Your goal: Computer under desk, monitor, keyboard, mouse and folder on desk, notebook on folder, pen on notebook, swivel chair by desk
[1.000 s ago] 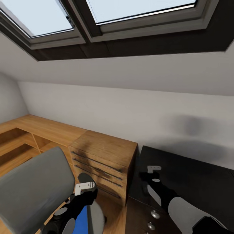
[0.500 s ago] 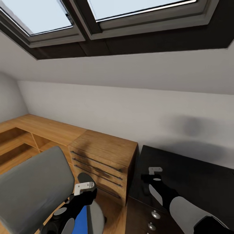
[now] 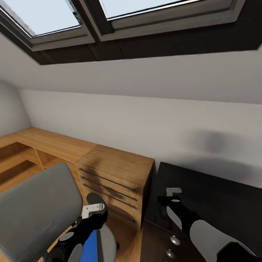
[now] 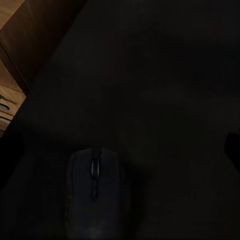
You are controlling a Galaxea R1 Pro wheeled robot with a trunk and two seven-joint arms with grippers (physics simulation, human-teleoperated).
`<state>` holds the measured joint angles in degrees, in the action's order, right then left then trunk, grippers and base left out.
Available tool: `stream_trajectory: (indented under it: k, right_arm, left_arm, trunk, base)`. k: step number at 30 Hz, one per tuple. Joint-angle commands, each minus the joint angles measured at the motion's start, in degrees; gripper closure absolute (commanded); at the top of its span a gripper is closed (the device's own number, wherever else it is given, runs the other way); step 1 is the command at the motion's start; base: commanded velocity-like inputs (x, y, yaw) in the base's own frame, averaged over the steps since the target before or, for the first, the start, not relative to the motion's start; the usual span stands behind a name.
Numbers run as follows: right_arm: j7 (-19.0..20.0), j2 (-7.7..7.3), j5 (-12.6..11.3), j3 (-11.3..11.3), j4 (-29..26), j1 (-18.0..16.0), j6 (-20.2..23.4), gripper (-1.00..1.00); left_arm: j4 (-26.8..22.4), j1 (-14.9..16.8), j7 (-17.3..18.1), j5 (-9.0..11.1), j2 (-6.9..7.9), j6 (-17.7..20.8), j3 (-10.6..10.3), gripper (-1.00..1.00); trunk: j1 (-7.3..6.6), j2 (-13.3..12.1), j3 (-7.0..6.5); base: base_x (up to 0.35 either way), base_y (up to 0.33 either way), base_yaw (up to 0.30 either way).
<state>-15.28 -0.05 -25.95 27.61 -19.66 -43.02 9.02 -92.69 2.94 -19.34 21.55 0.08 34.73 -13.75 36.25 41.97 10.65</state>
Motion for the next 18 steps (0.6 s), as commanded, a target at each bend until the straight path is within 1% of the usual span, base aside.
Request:
stream_trajectory:
  k: [1,10,18]
  right_arm:
    - [-0.44,-0.01,-0.31,0.43,-0.12,-0.05,0.68,-1.0]
    - [-0.3,0.13,-0.39,0.21,-0.26,-0.05,2.28,-1.0]
    - [0.26,0.27,-0.41,0.1,-0.24,-0.05,2.56,-1.0]
  left_arm:
    - [-0.07,0.05,-0.53,0.6,0.01,0.16,-0.05,-1.0]
    - [-0.07,0.05,-0.53,0.6,0.01,0.16,-0.05,-1.0]
    - [-0.1,0.05,-0.53,0.6,0.01,0.14,-0.05,-1.0]
  trunk:
    - [0.24,0.5,0.28]
    - [2.22,4.11,1.89]
    - [3.97,7.31,3.33]
  base:
    - [0.0,0.0,0.0]
    - [0.0,0.0,0.0]
    - [0.0,0.0,0.0]
